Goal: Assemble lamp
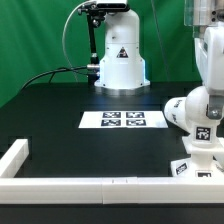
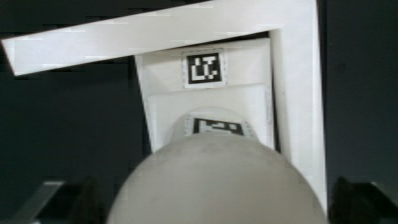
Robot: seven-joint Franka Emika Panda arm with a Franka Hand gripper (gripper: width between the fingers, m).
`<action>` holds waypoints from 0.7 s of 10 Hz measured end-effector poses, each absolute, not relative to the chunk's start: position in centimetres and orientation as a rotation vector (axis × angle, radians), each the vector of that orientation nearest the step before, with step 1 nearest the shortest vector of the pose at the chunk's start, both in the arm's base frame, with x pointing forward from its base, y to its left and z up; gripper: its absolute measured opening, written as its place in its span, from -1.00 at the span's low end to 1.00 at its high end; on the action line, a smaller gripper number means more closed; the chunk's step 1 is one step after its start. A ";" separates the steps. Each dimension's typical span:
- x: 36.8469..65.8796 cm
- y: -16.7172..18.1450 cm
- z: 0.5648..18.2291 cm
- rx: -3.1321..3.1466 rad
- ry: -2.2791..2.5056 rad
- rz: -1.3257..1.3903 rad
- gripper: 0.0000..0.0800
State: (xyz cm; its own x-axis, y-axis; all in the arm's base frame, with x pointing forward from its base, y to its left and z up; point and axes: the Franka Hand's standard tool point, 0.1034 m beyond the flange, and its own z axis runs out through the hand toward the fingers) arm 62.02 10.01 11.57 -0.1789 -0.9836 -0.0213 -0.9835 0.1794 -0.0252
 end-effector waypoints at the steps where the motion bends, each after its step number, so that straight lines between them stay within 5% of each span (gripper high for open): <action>1: 62.0 10.1 11.7 -2.004 2.374 -0.010 0.72; 4: 62.5 10.8 15.8 -2.072 2.246 -0.008 0.75; 7: 62.5 10.8 15.8 -2.077 2.242 -0.008 0.75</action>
Offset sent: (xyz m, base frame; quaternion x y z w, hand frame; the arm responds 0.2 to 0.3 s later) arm -0.0132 0.0073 0.0599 -0.0060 -0.0383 -0.0582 0.9976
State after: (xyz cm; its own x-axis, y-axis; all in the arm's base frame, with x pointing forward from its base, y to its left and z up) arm 62.54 10.84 15.82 -0.0743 -0.9955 -0.0595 -0.9950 0.0780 -0.0621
